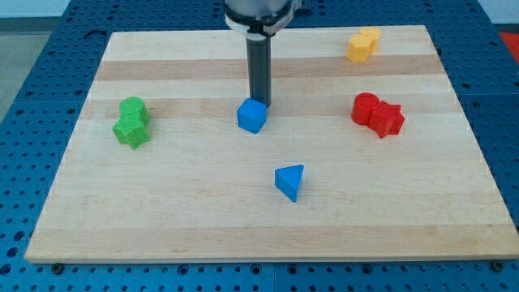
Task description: Move the blue triangle to the left side of the blue cube
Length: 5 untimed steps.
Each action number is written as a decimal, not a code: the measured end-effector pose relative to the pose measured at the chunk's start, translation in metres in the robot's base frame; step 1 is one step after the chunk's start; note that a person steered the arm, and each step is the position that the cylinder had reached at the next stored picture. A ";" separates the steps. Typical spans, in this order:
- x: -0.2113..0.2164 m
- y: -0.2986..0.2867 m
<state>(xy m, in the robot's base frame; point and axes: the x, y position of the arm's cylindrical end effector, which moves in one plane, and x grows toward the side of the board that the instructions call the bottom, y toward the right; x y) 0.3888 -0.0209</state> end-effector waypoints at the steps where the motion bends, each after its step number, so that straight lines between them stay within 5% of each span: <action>1: 0.007 0.003; 2: 0.026 0.050; 5: 0.068 0.067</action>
<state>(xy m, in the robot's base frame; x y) 0.4572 0.0462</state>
